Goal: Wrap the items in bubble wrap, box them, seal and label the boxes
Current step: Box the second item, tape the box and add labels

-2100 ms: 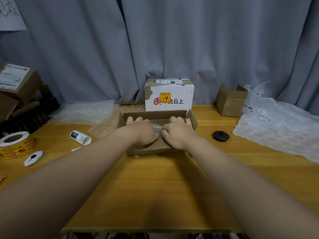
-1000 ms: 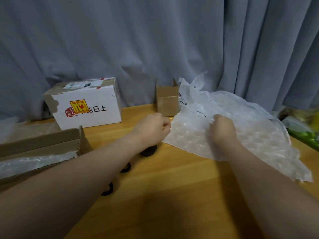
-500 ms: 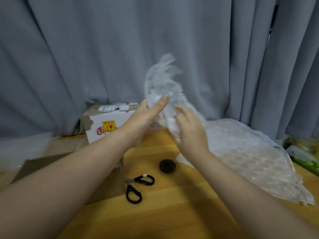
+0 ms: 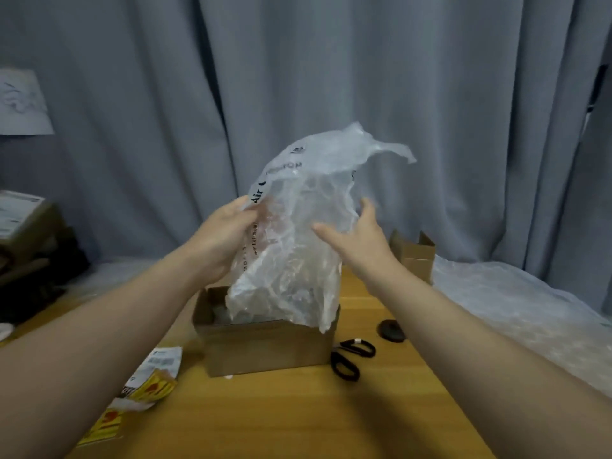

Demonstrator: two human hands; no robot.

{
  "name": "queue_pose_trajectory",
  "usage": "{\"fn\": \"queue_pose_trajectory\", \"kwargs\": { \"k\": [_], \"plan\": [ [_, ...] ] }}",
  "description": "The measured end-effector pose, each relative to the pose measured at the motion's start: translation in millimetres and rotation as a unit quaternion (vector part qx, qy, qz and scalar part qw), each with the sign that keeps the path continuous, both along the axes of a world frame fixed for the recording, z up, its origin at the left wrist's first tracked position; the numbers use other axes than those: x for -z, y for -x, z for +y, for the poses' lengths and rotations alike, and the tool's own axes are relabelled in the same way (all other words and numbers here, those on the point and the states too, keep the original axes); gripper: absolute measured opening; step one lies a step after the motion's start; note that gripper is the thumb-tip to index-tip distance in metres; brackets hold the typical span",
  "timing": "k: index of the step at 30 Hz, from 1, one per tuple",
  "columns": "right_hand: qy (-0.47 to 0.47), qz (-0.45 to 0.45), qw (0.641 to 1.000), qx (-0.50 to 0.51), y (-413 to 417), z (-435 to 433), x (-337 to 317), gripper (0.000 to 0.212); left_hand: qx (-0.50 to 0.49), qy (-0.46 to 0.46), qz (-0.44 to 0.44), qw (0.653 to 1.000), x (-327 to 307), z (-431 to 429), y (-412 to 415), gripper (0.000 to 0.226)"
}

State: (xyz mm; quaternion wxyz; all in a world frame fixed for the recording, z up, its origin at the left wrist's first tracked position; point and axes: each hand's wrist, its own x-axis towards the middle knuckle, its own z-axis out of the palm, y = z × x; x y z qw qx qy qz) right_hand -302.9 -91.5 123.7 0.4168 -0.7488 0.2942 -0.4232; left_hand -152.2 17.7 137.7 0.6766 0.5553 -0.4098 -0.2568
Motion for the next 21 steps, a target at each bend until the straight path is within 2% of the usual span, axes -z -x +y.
{"fn": "queue_pose_trajectory", "kwargs": {
  "k": [2, 3, 4, 7, 9, 11, 12, 14, 15, 16, 18, 21],
  "plan": [
    [-0.072, -0.058, 0.995, -0.042, -9.4, 4.2, -3.7, 0.037, 0.010, -0.013, 0.000, 1.000, 0.6, 14.4, -3.7, 0.023],
    [-0.078, -0.085, 0.993, -0.035, -12.0, 4.9, -3.7, 0.021, -0.024, -0.015, -0.011, 1.000, 0.8, 20.4, -8.6, 0.025],
    [-0.081, -0.110, 0.990, -0.022, -13.0, 4.0, -3.1, 0.016, -0.074, -0.008, -0.026, 0.997, 1.0, 26.1, -16.2, 0.025],
    [-0.111, -0.117, 0.987, 0.008, -6.6, -2.6, -0.9, 0.023, -0.198, 0.024, -0.054, 0.979, -0.5, 46.3, -45.0, 0.032],
    [-0.130, -0.085, 0.988, -0.018, -1.3, -2.7, 1.1, 0.016, -0.199, 0.006, -0.081, 0.977, 0.5, 58.9, -57.7, 0.030],
    [-0.121, -0.063, 0.990, -0.046, -1.1, -1.6, 4.4, 0.009, -0.181, -0.002, -0.100, 0.978, 3.4, 66.7, -63.4, 0.015],
    [-0.112, -0.060, 0.991, -0.047, -3.0, -1.0, 5.7, 0.018, -0.180, 0.001, -0.108, 0.978, 5.1, 68.7, -63.7, 0.010],
    [-0.078, -0.071, 0.994, -0.040, -6.6, 7.0, 2.9, 0.030, -0.196, 0.010, -0.128, 0.972, 9.0, 68.4, -62.1, 0.011],
    [-0.049, -0.085, 0.995, -0.033, -9.5, 11.8, 1.3, 0.026, -0.214, 0.009, -0.152, 0.965, 10.3, 66.4, -59.3, 0.016],
    [-0.012, -0.098, 0.995, -0.020, -12.9, 16.6, 0.1, 0.024, -0.237, 0.003, -0.182, 0.954, 10.5, 63.5, -56.0, 0.023],
    [0.077, -0.101, 0.992, 0.016, -21.2, 24.5, -2.4, 0.036, -0.290, -0.006, -0.244, 0.925, 5.9, 57.9, -45.6, 0.030],
    [0.142, -0.073, 0.986, 0.044, -33.7, 42.6, -7.9, 0.016, -0.319, 0.033, -0.309, 0.895, -4.7, 49.8, -24.9, 0.031]
  ]
}}
